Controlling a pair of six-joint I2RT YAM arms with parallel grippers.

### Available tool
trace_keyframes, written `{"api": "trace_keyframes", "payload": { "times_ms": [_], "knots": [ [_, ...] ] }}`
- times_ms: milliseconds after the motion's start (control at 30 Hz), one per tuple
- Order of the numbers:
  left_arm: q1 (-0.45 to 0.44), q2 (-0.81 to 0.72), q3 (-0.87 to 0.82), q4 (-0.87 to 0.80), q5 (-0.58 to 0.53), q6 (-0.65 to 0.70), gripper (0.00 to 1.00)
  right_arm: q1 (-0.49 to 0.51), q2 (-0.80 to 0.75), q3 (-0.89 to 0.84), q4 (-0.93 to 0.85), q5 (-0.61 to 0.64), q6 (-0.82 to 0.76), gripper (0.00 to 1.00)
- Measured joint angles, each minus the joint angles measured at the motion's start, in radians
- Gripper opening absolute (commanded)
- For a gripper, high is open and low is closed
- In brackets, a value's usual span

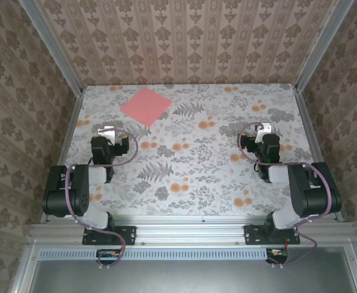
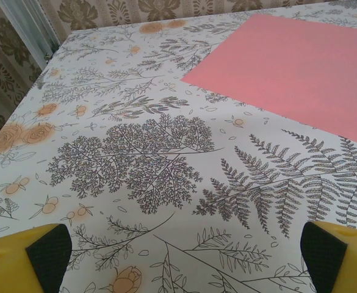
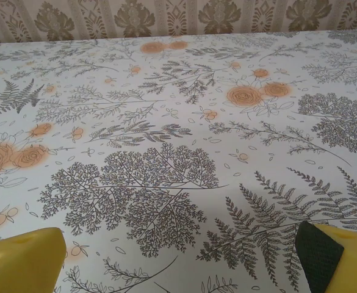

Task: Fold a paper plane with a square sheet of paper (pick it up from the middle)
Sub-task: Move the square sheet of paper to the center of the table.

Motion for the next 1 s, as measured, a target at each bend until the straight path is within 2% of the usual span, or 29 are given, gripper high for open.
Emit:
{"api": "trace_keyframes", "payload": {
  "times_ms": [667, 733, 833, 933, 1000],
  "knots": [
    [0.007, -0.012, -0.013, 0.003, 0.021, 0.000, 1.00, 0.000, -0.007, 0.000, -0.006, 0.000, 0.000, 1.00],
    [-0.008, -0.068, -0.022, -0.051, 0.003, 0.000, 1.00, 0.000, -0.047, 0.000, -0.052, -0.002, -0.005, 1.00],
    [-0.031, -0.231, -0.010, -0.187, -0.022, -0.015, 1.00, 0.002, -0.176, 0.008, -0.167, -0.010, -0.010, 1.00],
    [-0.046, -0.382, 0.054, -0.333, -0.039, -0.072, 1.00, 0.005, -0.317, 0.044, -0.275, -0.049, 0.008, 1.00],
    [-0.050, -0.431, 0.118, -0.428, -0.034, -0.122, 1.00, 0.010, -0.377, 0.089, -0.358, -0.093, 0.019, 1.00]
  ]
}}
